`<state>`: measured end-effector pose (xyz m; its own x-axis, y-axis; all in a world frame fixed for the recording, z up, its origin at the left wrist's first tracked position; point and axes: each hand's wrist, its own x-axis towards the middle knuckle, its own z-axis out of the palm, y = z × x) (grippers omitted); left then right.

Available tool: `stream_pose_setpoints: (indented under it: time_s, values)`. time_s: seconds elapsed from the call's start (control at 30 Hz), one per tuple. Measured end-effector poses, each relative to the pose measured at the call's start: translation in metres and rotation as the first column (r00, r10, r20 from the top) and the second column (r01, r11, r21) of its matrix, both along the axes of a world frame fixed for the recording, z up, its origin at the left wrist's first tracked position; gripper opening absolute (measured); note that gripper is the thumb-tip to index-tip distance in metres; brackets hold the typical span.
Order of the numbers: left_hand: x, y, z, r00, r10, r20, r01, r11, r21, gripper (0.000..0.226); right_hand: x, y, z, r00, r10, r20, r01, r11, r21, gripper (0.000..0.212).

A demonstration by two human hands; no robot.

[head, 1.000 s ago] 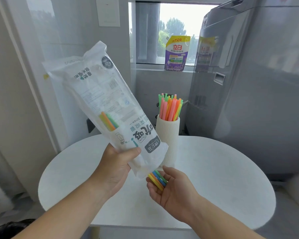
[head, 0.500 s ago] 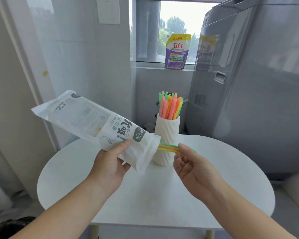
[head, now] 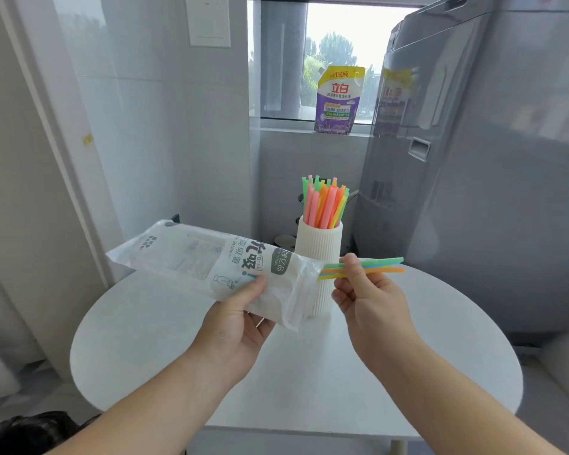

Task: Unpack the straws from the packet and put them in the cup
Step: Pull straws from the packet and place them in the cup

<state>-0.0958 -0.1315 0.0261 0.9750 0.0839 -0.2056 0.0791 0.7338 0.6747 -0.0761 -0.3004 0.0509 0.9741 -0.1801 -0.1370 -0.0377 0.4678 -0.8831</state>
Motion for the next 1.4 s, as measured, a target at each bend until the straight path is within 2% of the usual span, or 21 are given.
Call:
stream_pose_setpoints:
  time_s: [0.17,0.37,0.53,0.67,0.83,0.97,1.3,1.4]
  values:
    - [0.002,0.005,0.003,0.999,0.028,-0.032,-0.03,0.997,-0.071,0.026,0.006,-0.012,0.01,0.986,-0.1,0.134,0.136,0.946,-0.293,0.033]
    - [0.008,0.018,0.001,0.988,0.13,-0.08,-0.135,0.988,-0.074,0.012,0.013,-0.035,0.039,0.968,-0.071,0.241,0.128,0.964,-0.231,0.026]
    - [0.014,0.029,-0.006,0.971,0.216,-0.098,-0.224,0.972,-0.07,0.022,0.012,-0.058,0.076,0.935,-0.075,0.347,0.178,0.945,-0.275,0.016]
    - [0.015,0.029,-0.009,0.972,0.213,-0.095,-0.219,0.974,-0.06,0.025,0.01,-0.068,0.103,0.877,-0.057,0.476,0.285,0.861,-0.421,0.014]
    - [0.013,0.023,-0.009,0.985,0.158,-0.071,-0.162,0.986,-0.046,0.023,0.01,-0.071,0.133,0.806,-0.002,0.591,0.426,0.696,-0.578,0.011]
    - [0.012,0.02,-0.011,0.987,0.142,-0.073,-0.144,0.989,-0.027,0.024,0.012,-0.067,0.149,0.804,0.081,0.589,0.445,0.574,-0.687,0.009]
    - [0.009,0.022,-0.009,0.991,0.124,-0.05,-0.125,0.992,-0.012,0.03,0.019,-0.052,0.16,0.834,0.177,0.523,0.411,0.435,-0.802,0.002]
    - [0.01,0.022,-0.01,0.992,0.119,-0.041,-0.119,0.993,-0.009,0.031,0.025,-0.047,0.162,0.849,0.2,0.488,0.379,0.412,-0.828,0.013]
